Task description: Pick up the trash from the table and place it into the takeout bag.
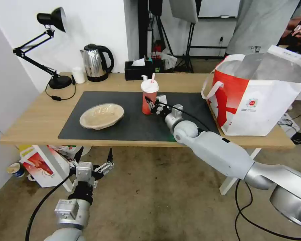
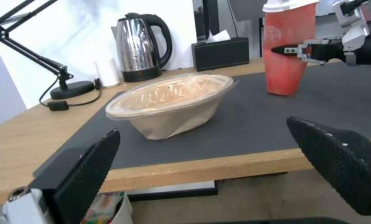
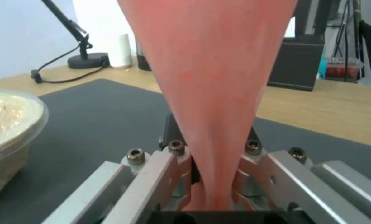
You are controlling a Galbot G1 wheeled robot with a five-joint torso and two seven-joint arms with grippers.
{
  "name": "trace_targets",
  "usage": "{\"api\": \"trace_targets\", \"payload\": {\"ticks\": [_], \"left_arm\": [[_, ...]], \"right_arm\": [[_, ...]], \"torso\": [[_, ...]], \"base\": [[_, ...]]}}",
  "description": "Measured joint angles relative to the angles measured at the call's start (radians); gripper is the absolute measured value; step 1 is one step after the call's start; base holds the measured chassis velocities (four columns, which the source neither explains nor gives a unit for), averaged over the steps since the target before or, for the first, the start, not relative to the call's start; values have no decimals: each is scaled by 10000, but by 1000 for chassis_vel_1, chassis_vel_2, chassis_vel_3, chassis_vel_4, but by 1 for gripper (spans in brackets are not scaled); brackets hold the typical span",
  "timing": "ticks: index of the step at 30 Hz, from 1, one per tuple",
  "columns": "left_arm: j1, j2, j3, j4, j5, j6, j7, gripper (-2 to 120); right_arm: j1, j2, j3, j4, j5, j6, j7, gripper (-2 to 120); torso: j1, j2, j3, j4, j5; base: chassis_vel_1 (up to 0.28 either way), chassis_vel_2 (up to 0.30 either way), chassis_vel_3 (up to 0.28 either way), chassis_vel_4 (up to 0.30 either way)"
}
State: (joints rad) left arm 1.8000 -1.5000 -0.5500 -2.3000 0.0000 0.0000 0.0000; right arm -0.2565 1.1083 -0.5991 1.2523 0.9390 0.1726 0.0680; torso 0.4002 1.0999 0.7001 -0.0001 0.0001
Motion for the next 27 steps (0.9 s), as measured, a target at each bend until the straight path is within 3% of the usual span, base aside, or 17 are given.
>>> {"api": "trace_targets", "payload": {"ticks": [12,27], "left_arm": [[0,-1,0,0,0,0,0,100],[-1,0,1,0,0,0,0,100]], "right_arm": [[854,-1119,-281,968,-1132,246,-1003,6],[2998,-3612,-1283,3253,-1322,275,-2164,6]], "torso": [[-1,0,0,1,2],[-1,0,-2,-1,0]], "base": [[0,0,0,0],[0,0,0,0]]}}
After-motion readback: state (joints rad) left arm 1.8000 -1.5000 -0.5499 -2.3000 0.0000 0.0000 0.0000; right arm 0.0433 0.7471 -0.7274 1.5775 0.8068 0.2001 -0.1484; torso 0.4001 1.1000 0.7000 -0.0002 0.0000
